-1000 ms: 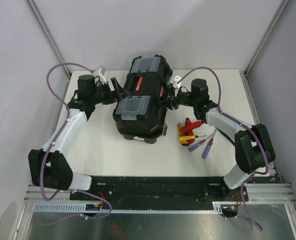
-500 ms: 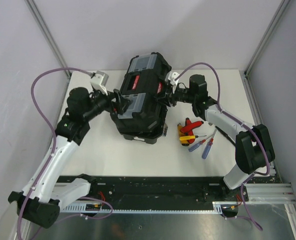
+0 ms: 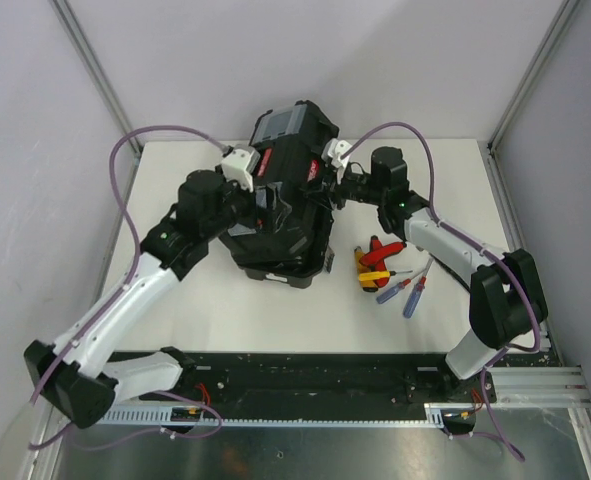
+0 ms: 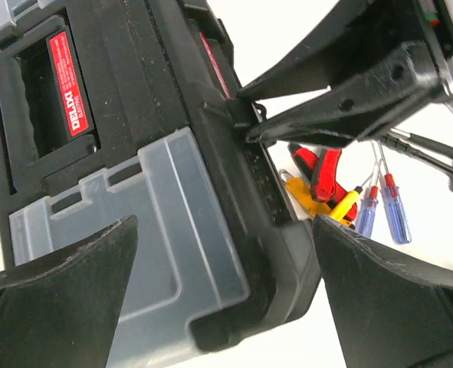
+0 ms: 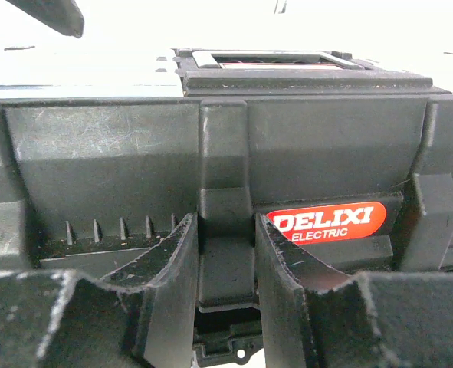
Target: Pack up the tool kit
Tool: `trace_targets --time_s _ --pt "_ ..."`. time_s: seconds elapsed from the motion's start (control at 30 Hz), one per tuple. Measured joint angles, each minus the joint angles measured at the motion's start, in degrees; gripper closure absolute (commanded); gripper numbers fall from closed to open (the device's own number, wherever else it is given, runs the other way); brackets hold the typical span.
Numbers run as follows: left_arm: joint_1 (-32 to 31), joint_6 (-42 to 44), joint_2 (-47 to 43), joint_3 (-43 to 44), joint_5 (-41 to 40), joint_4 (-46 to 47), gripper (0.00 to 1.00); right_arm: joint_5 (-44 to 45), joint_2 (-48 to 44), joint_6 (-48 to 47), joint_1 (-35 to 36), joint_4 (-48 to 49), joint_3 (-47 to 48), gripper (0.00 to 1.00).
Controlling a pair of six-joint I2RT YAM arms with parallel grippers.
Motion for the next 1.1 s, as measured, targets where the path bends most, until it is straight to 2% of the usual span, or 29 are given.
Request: trace_targets --time_s 0.27,0.53,1.1 --pt "-1.25 -2.19 7.74 7.76 -7.02 -4.33 0.01 3.39 0.17 1.03 2.16 0.76 0.52 1.00" --pt "-1.36 -2.03 12.26 13.03 -10.01 -8.52 0.00 4.81 0.22 1.77 2.80 1.64 0.52 1.00" --pt "-1.84 2.47 15.96 15.76 -16.63 -14.38 0.01 5.79 1.40 4.33 3.80 4.85 0.94 1.00"
